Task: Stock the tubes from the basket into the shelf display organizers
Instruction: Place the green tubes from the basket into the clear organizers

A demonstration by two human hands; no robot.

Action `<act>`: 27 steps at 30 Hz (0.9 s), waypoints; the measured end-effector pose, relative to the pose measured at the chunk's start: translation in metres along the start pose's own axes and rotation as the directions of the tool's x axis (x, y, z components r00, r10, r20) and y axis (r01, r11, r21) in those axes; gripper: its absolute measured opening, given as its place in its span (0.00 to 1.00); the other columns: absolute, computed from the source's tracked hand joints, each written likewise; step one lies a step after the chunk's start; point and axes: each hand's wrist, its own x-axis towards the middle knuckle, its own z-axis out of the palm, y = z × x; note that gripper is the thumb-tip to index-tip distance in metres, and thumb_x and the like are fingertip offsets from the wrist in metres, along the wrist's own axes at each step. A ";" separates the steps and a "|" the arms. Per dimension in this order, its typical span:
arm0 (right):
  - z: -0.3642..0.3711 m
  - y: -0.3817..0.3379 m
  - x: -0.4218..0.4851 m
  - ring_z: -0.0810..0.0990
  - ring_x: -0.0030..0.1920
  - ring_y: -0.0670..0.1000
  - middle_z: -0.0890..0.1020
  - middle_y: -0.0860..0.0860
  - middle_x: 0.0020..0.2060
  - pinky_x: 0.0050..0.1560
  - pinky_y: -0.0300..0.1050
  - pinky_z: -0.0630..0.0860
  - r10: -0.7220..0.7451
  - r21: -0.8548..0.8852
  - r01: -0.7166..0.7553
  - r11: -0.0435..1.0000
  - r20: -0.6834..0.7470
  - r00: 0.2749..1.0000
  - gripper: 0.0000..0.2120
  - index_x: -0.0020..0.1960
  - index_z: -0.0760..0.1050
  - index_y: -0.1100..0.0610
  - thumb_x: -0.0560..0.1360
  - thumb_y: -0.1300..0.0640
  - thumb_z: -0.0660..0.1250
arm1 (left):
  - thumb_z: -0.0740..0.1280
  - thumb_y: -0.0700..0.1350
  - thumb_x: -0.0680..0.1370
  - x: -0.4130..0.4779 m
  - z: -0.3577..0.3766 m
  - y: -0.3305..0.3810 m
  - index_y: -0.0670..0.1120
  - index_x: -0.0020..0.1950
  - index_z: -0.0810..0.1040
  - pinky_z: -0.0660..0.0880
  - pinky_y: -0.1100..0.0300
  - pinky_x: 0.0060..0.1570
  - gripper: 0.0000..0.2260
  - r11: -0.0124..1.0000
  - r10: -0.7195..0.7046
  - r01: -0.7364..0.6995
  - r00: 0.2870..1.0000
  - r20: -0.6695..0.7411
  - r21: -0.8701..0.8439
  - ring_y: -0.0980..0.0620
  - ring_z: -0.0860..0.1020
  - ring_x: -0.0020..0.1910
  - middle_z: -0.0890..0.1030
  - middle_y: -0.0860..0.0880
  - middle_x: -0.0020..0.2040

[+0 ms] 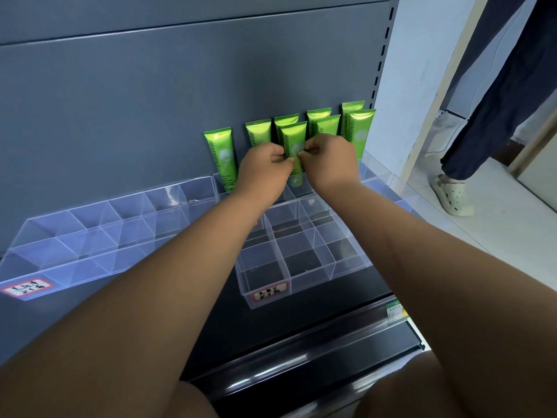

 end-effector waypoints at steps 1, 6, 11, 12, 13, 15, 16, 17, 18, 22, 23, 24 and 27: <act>-0.001 0.000 0.000 0.81 0.45 0.58 0.85 0.57 0.42 0.39 0.45 0.72 -0.006 -0.008 0.006 1.000 0.002 1.000 0.07 0.47 0.83 0.62 0.75 0.59 0.69 | 0.72 0.43 0.78 0.000 0.000 0.000 0.41 0.65 0.79 0.77 0.55 0.63 0.16 1.000 -0.004 0.004 1.000 0.003 0.002 0.51 0.81 0.57 0.83 0.46 0.57; -0.004 -0.001 -0.005 0.80 0.43 0.57 0.84 0.57 0.40 0.38 0.44 0.71 -0.024 -0.038 0.025 0.999 0.020 1.000 0.08 0.46 0.83 0.61 0.76 0.57 0.68 | 0.71 0.44 0.79 -0.002 -0.001 0.001 0.41 0.68 0.78 0.76 0.56 0.63 0.18 1.000 -0.016 0.015 1.000 0.018 0.014 0.51 0.80 0.60 0.82 0.45 0.61; -0.015 -0.001 -0.021 0.67 0.32 0.58 0.67 0.51 0.26 0.28 0.45 0.54 -0.074 -0.185 0.081 0.979 0.048 0.996 0.20 0.31 0.63 0.55 0.78 0.53 0.64 | 0.70 0.44 0.80 -0.017 -0.006 0.012 0.42 0.67 0.78 0.76 0.54 0.63 0.16 0.997 0.024 -0.023 1.000 -0.019 0.079 0.50 0.80 0.60 0.83 0.46 0.61; -0.019 -0.002 -0.026 0.67 0.32 0.58 0.66 0.51 0.26 0.28 0.44 0.53 -0.094 -0.221 0.105 0.970 0.058 0.994 0.20 0.31 0.61 0.54 0.79 0.52 0.63 | 0.69 0.44 0.80 -0.023 -0.009 0.016 0.43 0.66 0.79 0.77 0.53 0.62 0.15 0.992 0.061 -0.057 0.997 -0.041 0.108 0.50 0.81 0.58 0.83 0.46 0.59; -0.023 -0.001 -0.032 0.68 0.32 0.58 0.67 0.51 0.27 0.28 0.44 0.54 -0.115 -0.251 0.130 0.959 0.072 0.991 0.20 0.32 0.62 0.54 0.79 0.50 0.62 | 0.68 0.45 0.80 -0.031 -0.013 0.019 0.43 0.65 0.79 0.78 0.51 0.60 0.14 0.982 0.105 -0.096 0.993 -0.049 0.160 0.49 0.81 0.57 0.83 0.46 0.58; -0.029 -0.002 -0.041 0.71 0.33 0.59 0.72 0.52 0.29 0.29 0.45 0.60 -0.156 -0.276 0.176 0.945 0.093 0.983 0.18 0.35 0.70 0.55 0.80 0.47 0.60 | 0.66 0.48 0.81 -0.046 -0.024 0.024 0.44 0.64 0.77 0.78 0.49 0.55 0.14 0.922 0.185 -0.174 0.983 0.001 0.346 0.47 0.80 0.54 0.82 0.46 0.56; -0.032 -0.005 -0.044 0.72 0.34 0.59 0.74 0.53 0.32 0.31 0.45 0.63 -0.173 -0.280 0.193 0.940 0.094 0.980 0.18 0.38 0.74 0.56 0.81 0.45 0.59 | 0.65 0.51 0.82 -0.053 -0.031 0.025 0.44 0.65 0.76 0.78 0.48 0.53 0.15 0.871 0.199 -0.195 0.979 0.040 0.451 0.46 0.79 0.55 0.81 0.46 0.57; -0.035 -0.009 -0.046 0.73 0.36 0.59 0.75 0.54 0.34 0.32 0.46 0.65 -0.186 -0.284 0.203 0.937 0.086 0.979 0.19 0.41 0.75 0.57 0.81 0.44 0.58 | 0.64 0.53 0.82 -0.057 -0.039 0.026 0.45 0.66 0.74 0.78 0.48 0.52 0.16 0.820 0.194 -0.202 0.978 0.071 0.536 0.45 0.78 0.56 0.80 0.46 0.58; -0.039 -0.015 -0.049 0.73 0.36 0.59 0.75 0.54 0.35 0.33 0.46 0.65 -0.202 -0.282 0.216 0.935 0.079 0.976 0.19 0.43 0.75 0.57 0.81 0.43 0.57 | 0.63 0.55 0.82 -0.061 -0.048 0.027 0.46 0.67 0.73 0.77 0.49 0.52 0.18 0.782 0.177 -0.193 0.981 0.085 0.593 0.44 0.78 0.57 0.79 0.46 0.60; -0.047 -0.055 -0.069 0.78 0.48 0.62 0.81 0.57 0.46 0.39 0.48 0.69 -0.304 -0.128 0.315 0.941 0.098 0.948 0.19 0.55 0.78 0.58 0.82 0.43 0.59 | 0.59 0.60 0.82 -0.079 -0.090 0.034 0.47 0.69 0.72 0.75 0.47 0.62 0.22 0.727 0.152 -0.098 0.988 -0.020 0.680 0.42 0.75 0.66 0.77 0.45 0.67; -0.047 -0.069 -0.078 0.78 0.53 0.62 0.81 0.58 0.51 0.44 0.50 0.74 -0.337 -0.075 0.346 0.935 0.115 0.935 0.20 0.61 0.77 0.59 0.82 0.44 0.60 | 0.58 0.60 0.82 -0.088 -0.104 0.034 0.46 0.71 0.72 0.71 0.46 0.67 0.24 0.691 0.180 -0.087 0.982 -0.054 0.718 0.41 0.73 0.70 0.76 0.45 0.70; -0.045 -0.085 -0.089 0.77 0.58 0.61 0.81 0.59 0.56 0.51 0.52 0.76 -0.374 -0.031 0.381 0.924 0.136 0.917 0.22 0.65 0.75 0.60 0.82 0.44 0.61 | 0.56 0.61 0.82 -0.100 -0.119 0.033 0.45 0.73 0.71 0.67 0.45 0.72 0.26 0.655 0.213 -0.077 0.973 -0.085 0.752 0.42 0.70 0.73 0.74 0.44 0.73; -0.034 -0.138 -0.129 0.74 0.66 0.58 0.78 0.56 0.65 0.63 0.52 0.73 -0.468 0.077 0.462 0.883 0.199 0.861 0.24 0.71 0.71 0.59 0.83 0.44 0.59 | 0.52 0.63 0.81 -0.153 -0.178 0.019 0.44 0.75 0.71 0.61 0.44 0.76 0.30 0.600 0.237 0.025 0.949 -0.207 0.800 0.42 0.67 0.77 0.72 0.44 0.76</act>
